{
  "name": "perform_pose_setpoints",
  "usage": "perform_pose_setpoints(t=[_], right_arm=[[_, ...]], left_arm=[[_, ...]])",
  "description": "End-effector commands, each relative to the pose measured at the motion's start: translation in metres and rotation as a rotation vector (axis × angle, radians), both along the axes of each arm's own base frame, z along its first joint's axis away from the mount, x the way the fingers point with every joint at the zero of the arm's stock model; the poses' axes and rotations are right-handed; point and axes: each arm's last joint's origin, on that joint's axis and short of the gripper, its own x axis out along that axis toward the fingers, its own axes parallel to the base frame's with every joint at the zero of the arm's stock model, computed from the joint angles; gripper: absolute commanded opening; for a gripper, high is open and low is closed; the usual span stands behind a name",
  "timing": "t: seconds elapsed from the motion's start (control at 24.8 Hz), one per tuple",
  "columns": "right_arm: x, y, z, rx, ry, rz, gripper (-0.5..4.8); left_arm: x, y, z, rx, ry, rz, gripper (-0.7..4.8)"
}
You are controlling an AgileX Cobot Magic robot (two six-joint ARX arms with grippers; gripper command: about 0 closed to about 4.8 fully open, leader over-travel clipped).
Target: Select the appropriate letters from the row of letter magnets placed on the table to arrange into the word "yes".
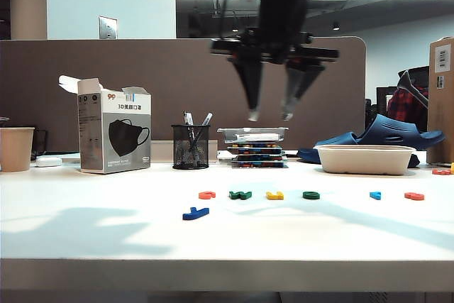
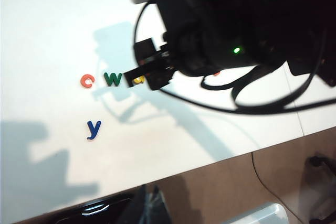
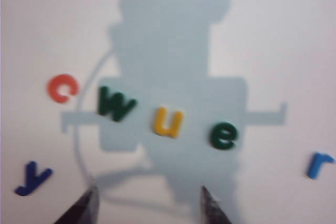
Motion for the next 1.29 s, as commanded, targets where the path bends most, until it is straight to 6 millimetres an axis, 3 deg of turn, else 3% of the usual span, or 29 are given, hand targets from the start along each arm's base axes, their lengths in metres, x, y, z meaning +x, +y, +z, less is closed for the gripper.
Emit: perform_pose_setpoints(t=[0.04,0.36,0.6,1.01,1.29], right_arm=[[0.003,-0.012,0.0,-0.027,0.029,-0.034,2.55],[0.013,-0.031,-0.012,-0.062,0.099,-0.086,2.57],[0.025,-0.026,-0.041,-0.094,0.15,-0.094,2.57],[0.036,-0.022,-0.072,-0.095,0.208,-0.121,2.56],[0.043,-0.034,-0.075,-0.088,0.221,-0.156,2.56]], left_arm=[[-0.001,0.001,0.002,-0.011,-0.017,-0.001,-0.05],[-0.001,0.001,0.002,-0.011,-0.017,-0.001,-0.05],[-0.001,0.001,0.002,-0.011,-0.017,-0.001,-0.05],[-0.001,0.001,0.002,-0.011,-0.017,-0.001,-0.05],[-0.001,0.001,0.002,-0.011,-0.017,-0.001,-0.05]])
